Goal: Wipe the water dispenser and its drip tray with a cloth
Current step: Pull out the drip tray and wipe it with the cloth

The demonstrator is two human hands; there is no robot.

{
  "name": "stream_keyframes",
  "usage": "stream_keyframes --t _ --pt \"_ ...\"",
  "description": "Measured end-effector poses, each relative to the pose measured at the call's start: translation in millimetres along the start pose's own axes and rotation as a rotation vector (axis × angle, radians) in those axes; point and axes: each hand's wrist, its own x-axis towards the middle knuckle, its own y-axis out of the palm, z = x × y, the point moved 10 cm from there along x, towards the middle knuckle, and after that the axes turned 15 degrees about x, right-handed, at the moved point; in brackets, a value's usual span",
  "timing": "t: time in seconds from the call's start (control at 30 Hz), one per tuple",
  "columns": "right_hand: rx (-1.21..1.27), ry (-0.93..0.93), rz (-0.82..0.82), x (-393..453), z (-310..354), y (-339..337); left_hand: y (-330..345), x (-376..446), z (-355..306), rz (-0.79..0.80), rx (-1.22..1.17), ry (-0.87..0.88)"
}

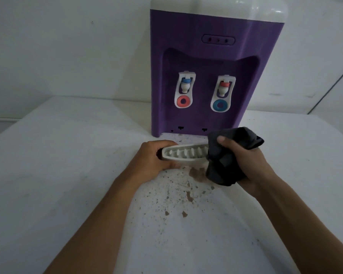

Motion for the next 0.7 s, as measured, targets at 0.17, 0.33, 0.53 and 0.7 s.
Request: stream_keyframes --t 0.17,0.33,0.53,0.7 --pt "-0.237 -0.004 -0.078 10 -8 -1 1 0 0 -0.007 0.022 -0.009" --pt "-0.711 -0.222 0.104 24 14 40 -1 1 -1 -0.028 0.039 0.006" --pt "-1.306 -0.380 0.533 35 4 117 0 5 5 -0.017 0.060 -0.056" --pt "-1.399 -0.516 0.567 39 -6 139 0 6 10 -0.004 0.056 -0.097"
